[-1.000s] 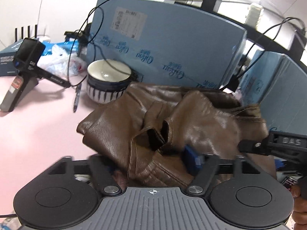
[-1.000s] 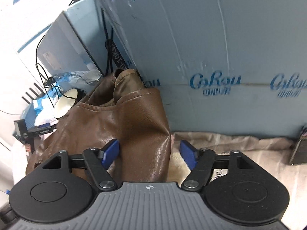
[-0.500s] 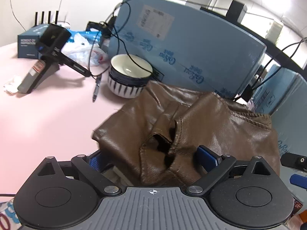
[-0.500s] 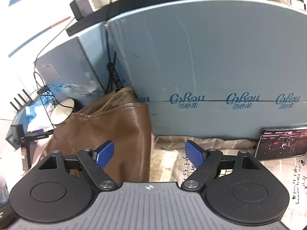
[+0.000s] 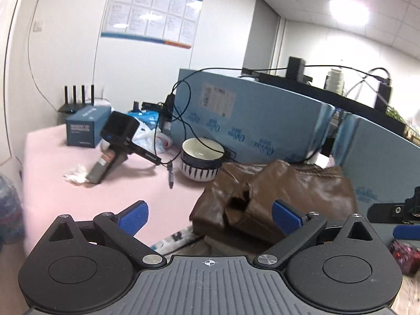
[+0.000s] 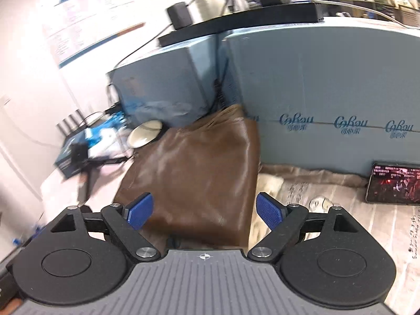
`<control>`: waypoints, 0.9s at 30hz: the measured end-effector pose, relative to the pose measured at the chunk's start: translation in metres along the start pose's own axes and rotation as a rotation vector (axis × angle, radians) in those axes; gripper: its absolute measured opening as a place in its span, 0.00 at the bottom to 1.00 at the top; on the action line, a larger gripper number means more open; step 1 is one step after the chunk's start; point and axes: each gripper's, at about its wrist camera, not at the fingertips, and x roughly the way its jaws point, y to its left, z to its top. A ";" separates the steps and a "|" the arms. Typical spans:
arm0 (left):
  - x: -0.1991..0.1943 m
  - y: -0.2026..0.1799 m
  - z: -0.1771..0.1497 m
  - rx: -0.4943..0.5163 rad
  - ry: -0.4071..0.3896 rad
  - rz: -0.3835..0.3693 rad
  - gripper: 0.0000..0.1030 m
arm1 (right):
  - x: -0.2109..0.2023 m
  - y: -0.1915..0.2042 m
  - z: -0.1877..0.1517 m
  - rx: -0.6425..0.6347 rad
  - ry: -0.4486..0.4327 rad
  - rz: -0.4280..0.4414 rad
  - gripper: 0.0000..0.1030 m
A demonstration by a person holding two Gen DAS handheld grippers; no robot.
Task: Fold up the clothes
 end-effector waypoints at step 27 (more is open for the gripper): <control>-0.211 -0.084 0.022 0.274 -0.249 0.087 1.00 | -0.214 -0.026 -0.067 -0.145 -0.196 0.076 1.00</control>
